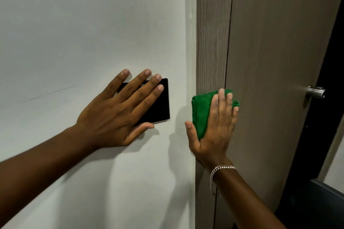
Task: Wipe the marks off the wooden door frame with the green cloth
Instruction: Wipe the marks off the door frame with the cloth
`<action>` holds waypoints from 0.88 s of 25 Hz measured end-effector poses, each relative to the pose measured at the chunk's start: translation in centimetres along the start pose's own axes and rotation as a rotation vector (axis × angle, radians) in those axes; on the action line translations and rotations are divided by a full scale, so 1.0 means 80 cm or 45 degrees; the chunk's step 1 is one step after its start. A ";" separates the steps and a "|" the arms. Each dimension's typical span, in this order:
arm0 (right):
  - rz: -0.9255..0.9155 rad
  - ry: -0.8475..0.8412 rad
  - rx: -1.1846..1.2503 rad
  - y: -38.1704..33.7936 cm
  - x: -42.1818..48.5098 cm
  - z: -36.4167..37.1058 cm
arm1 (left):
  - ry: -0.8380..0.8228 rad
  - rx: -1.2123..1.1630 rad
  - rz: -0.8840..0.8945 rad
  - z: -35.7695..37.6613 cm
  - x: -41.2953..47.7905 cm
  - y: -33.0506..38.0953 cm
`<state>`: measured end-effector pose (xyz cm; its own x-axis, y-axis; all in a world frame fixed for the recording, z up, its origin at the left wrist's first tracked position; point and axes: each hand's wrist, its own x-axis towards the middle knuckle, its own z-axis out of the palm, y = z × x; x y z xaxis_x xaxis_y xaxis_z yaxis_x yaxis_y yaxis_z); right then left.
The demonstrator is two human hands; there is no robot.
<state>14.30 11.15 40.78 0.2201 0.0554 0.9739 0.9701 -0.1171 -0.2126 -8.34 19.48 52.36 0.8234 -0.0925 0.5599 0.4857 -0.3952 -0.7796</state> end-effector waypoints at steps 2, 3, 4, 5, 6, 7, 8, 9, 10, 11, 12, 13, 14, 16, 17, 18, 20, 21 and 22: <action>-0.132 -0.073 -0.017 0.015 -0.017 -0.008 | -0.001 -0.001 -0.003 0.000 -0.003 0.003; -0.108 -0.072 -0.003 0.021 -0.013 -0.010 | 0.000 0.000 -0.008 0.000 -0.003 0.004; -0.034 -0.040 0.021 0.020 -0.003 -0.008 | -0.001 -0.002 -0.012 0.000 -0.003 0.004; 0.063 0.006 0.042 0.015 0.009 -0.004 | 0.001 -0.002 -0.008 0.000 -0.002 0.003; 0.135 0.036 0.069 0.006 0.021 0.000 | 0.010 0.000 -0.005 0.000 0.000 0.002; 0.132 0.047 0.087 -0.003 0.026 0.003 | 0.024 -0.002 -0.006 0.001 0.000 0.000; 0.045 0.035 0.079 -0.006 0.021 0.002 | 0.034 -0.013 -0.006 0.001 0.000 -0.001; -0.078 0.006 0.062 -0.001 0.012 0.000 | 0.036 -0.023 -0.003 0.001 -0.002 0.001; -0.187 -0.031 0.056 0.006 0.005 -0.004 | 0.037 -0.028 -0.002 0.001 -0.002 0.002; -0.244 -0.067 0.064 0.014 0.006 -0.008 | 0.035 -0.035 -0.004 0.002 -0.002 0.003; -0.252 -0.074 0.073 0.018 0.014 -0.010 | 0.029 -0.040 -0.006 0.003 -0.002 0.002; -0.232 -0.048 0.074 0.017 0.029 -0.009 | 0.023 -0.045 -0.006 0.004 -0.003 0.001; -0.195 -0.007 0.073 0.012 0.047 -0.006 | 0.020 -0.050 -0.006 0.005 -0.003 0.001; -0.156 0.026 0.062 -0.006 0.078 -0.003 | -0.001 -0.060 0.001 0.003 -0.006 0.001; -0.173 0.006 0.026 -0.011 0.084 -0.003 | -0.014 -0.068 0.001 0.002 -0.006 -0.001; -0.194 -0.051 -0.009 -0.012 0.081 -0.006 | -0.021 -0.091 -0.021 -0.002 -0.004 -0.001; -0.223 -0.225 -0.030 -0.005 0.054 -0.021 | 0.030 -0.218 -0.134 -0.014 0.000 0.017; -0.244 -0.319 -0.012 0.003 0.039 -0.030 | 0.077 -0.342 -0.195 -0.022 0.003 0.040; -0.267 -0.409 0.024 0.012 0.025 -0.039 | 0.129 -0.504 -0.251 -0.029 0.009 0.072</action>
<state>15.34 8.06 42.81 0.0343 0.3843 0.9226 0.9985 -0.0524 -0.0153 -5.68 15.00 48.93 0.6839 -0.0611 0.7270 0.4647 -0.7317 -0.4987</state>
